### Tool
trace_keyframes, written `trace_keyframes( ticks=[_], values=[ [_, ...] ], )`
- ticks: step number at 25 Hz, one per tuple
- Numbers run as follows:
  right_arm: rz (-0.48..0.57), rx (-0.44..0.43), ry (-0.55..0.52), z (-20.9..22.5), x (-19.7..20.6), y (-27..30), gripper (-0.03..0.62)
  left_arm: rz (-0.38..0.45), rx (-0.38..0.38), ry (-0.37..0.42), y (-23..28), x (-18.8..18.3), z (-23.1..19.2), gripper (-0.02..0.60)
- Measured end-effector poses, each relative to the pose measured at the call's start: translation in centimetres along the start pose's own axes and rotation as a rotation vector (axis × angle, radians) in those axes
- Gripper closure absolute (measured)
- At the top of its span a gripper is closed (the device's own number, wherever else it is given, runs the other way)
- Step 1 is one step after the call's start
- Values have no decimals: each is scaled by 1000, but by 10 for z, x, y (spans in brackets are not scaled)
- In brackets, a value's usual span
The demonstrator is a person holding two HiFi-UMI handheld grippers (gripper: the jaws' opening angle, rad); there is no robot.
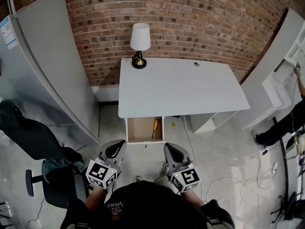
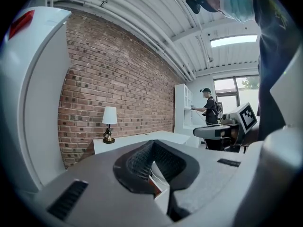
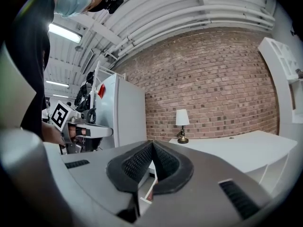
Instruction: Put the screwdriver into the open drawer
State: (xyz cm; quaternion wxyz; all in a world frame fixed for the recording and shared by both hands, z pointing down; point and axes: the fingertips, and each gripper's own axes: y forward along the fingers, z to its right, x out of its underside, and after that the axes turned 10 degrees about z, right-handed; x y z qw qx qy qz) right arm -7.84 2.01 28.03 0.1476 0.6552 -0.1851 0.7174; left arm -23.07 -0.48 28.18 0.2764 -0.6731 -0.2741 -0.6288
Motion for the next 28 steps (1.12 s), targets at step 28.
trace_keyframes(
  ticks=[28],
  values=[
    [-33,27,-25,-5,13,7,599,12,-33,-62,-18,8,1,574]
  ],
)
